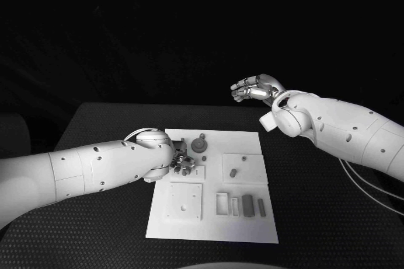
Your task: Assemble the parts on the task board
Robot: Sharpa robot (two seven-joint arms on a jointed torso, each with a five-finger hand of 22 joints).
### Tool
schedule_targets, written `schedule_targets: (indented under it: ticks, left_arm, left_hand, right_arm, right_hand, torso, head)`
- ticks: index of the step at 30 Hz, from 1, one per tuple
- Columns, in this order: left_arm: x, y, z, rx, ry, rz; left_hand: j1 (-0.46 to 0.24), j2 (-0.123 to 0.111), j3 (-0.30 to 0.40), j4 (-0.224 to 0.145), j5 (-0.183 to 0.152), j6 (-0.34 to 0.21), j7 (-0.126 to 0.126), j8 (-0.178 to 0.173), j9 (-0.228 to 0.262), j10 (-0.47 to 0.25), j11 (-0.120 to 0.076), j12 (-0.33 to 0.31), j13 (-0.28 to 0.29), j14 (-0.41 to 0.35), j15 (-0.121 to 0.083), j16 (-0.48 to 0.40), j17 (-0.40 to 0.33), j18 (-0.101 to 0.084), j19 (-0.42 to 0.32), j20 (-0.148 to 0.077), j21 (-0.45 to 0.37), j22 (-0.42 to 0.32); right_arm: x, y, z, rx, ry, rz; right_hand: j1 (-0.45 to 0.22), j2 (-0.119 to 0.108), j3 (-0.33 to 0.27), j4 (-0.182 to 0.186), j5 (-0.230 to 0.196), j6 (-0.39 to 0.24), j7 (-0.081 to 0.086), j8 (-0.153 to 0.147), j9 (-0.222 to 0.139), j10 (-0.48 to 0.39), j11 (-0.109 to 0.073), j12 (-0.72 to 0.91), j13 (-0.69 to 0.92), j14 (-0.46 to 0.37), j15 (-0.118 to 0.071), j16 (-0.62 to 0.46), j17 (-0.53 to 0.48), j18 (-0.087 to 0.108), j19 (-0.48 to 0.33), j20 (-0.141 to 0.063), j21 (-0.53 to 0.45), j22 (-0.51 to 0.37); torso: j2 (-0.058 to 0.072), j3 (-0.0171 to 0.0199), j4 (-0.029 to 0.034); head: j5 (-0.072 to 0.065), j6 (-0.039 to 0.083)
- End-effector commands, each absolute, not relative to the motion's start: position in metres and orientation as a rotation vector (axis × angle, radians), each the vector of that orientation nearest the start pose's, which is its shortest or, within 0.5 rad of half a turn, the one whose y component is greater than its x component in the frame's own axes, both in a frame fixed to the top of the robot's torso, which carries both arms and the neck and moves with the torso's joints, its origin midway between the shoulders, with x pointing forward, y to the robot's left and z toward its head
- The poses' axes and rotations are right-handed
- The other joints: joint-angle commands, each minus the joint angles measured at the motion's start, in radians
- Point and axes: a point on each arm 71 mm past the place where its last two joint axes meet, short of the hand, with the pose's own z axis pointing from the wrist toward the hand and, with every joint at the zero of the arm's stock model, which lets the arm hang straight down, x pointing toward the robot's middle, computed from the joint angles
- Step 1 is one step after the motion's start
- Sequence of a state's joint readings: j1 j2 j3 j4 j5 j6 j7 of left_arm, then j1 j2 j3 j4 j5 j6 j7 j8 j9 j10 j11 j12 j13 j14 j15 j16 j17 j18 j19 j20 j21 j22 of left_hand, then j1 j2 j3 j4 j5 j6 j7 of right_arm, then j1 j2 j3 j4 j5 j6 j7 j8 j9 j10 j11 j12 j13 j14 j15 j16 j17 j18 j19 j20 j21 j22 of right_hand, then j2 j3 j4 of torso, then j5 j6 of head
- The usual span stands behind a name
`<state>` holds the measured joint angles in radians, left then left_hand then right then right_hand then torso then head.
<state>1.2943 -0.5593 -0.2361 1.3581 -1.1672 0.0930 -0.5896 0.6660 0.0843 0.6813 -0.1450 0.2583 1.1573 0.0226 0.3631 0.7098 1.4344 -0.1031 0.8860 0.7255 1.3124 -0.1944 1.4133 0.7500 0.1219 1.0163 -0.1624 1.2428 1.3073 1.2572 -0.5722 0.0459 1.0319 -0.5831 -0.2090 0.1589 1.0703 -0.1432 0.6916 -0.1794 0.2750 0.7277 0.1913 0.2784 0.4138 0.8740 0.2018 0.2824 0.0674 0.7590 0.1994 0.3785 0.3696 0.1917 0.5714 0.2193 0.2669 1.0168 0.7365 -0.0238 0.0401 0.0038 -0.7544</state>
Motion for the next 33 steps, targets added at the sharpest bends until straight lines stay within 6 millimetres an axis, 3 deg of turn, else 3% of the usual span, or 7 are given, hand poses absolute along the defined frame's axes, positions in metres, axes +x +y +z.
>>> schedule_targets:
  ticks: [1,7,22,29,30,31,33]
  left_arm:
    - [0.4916,0.1355,-0.2533,0.063,2.332,-0.212]
    - [0.4917,0.1364,-0.2534,0.048,2.334,-0.214]
    - [0.4925,0.1381,-0.2532,0.031,2.327,-0.212]
    - [0.4922,0.1385,-0.2532,0.032,2.328,-0.214]
    - [0.4922,0.1387,-0.2532,0.033,2.329,-0.214]
    - [0.4922,0.1388,-0.2532,0.032,2.328,-0.213]
    - [0.4923,0.1392,-0.2532,0.030,2.327,-0.213]
  left_hand:
    - [0.043,0.030,-0.002,0.007,-0.007,0.068,-0.032,-0.007,0.000,-0.022,-0.017,0.002,-0.002,-0.020,-0.027,0.002,-0.002,0.011,-0.001,-0.102,0.002,-0.002]
    - [0.037,0.018,-0.012,0.019,-0.021,0.062,-0.030,-0.010,-0.003,-0.023,-0.015,0.001,-0.008,-0.021,-0.026,0.001,-0.005,0.010,-0.004,-0.101,0.001,-0.003]
    - [0.001,-0.059,-0.042,0.054,-0.108,0.048,-0.027,-0.019,-0.010,-0.024,-0.012,0.003,-0.024,-0.022,-0.024,-0.001,-0.015,0.015,-0.007,-0.105,-0.003,-0.006]
    - [-0.003,-0.074,-0.048,0.053,-0.112,0.048,-0.027,-0.019,-0.010,-0.023,-0.012,0.004,-0.025,-0.022,-0.024,-0.001,-0.016,0.015,-0.007,-0.105,-0.002,-0.006]
    - [-0.009,-0.075,-0.060,0.050,-0.095,0.048,-0.026,-0.018,-0.009,-0.023,-0.012,0.005,-0.026,-0.022,-0.023,0.000,-0.016,0.015,-0.007,-0.105,-0.001,-0.006]
    - [-0.030,-0.049,-0.127,0.013,-0.034,0.044,-0.027,-0.016,-0.006,-0.025,-0.012,0.007,-0.028,-0.025,-0.023,0.002,-0.017,0.017,-0.011,-0.105,0.000,-0.005]
    - [-0.030,-0.051,-0.132,0.008,-0.034,0.044,-0.027,-0.016,-0.006,-0.026,-0.012,0.008,-0.029,-0.025,-0.024,0.002,-0.018,0.017,-0.012,-0.106,-0.001,-0.006]
  right_arm:
    - [0.5840,-0.2069,-0.1553,0.629,1.583,1.146]
    - [0.5840,-0.2066,-0.1554,0.629,1.584,1.147]
    - [0.5831,-0.2052,-0.1562,0.631,1.592,1.152]
    - [0.5833,-0.2061,-0.1566,0.632,1.593,1.150]
    - [0.5834,-0.2062,-0.1566,0.633,1.593,1.150]
    - [0.5834,-0.2063,-0.1567,0.633,1.593,1.150]
    - [0.5833,-0.2063,-0.1568,0.633,1.594,1.150]
  right_hand:
    - [-0.005,0.004,-0.004,-0.001,0.006,-0.009,0.037,0.006,-0.001,0.008,0.002,-0.004,0.000,-0.004,0.005,-0.003,-0.001,-0.013,-0.008,-0.001,-0.003,0.002]
    - [-0.006,0.004,-0.005,-0.001,0.007,-0.009,0.038,0.006,-0.002,0.008,0.002,-0.004,0.000,-0.004,0.005,-0.003,-0.002,-0.013,-0.009,-0.001,-0.004,0.002]
    - [-0.008,0.002,-0.007,-0.002,0.008,-0.010,0.038,0.006,-0.003,0.008,0.002,-0.006,0.000,-0.007,0.006,-0.004,-0.003,-0.014,-0.010,0.000,-0.006,0.004]
    - [-0.009,0.002,-0.009,-0.003,0.008,-0.011,0.039,0.006,-0.003,0.008,0.002,-0.008,0.000,-0.010,0.006,-0.005,-0.005,-0.014,-0.012,0.000,-0.008,0.005]
    - [-0.009,0.002,-0.009,-0.003,0.009,-0.011,0.039,0.006,-0.003,0.008,0.002,-0.008,0.000,-0.010,0.006,-0.005,-0.005,-0.015,-0.012,0.000,-0.008,0.005]
    - [-0.009,0.001,-0.010,-0.003,0.009,-0.011,0.039,0.006,-0.004,0.008,0.002,-0.008,0.000,-0.010,0.006,-0.005,-0.005,-0.015,-0.013,0.000,-0.008,0.005]
    - [-0.009,0.001,-0.010,-0.004,0.009,-0.012,0.039,0.005,-0.004,0.008,0.002,-0.009,0.000,-0.011,0.007,-0.005,-0.005,-0.015,-0.013,0.000,-0.008,0.006]
  torso:
    - [0.000,-0.0004,0.0005]
    - [0.000,-0.0004,-0.0001]
    - [0.000,-0.0009,-0.0002]
    - [0.001,-0.0011,0.0000]
    - [0.001,-0.0011,0.0000]
    - [0.001,-0.0010,0.0003]
    - [0.000,-0.0011,0.0001]
  head:
    - [0.001,-0.001]
    - [0.001,-0.002]
    - [0.002,-0.004]
    - [0.002,-0.005]
    - [0.002,-0.005]
    - [0.002,-0.005]
    - [0.002,-0.004]
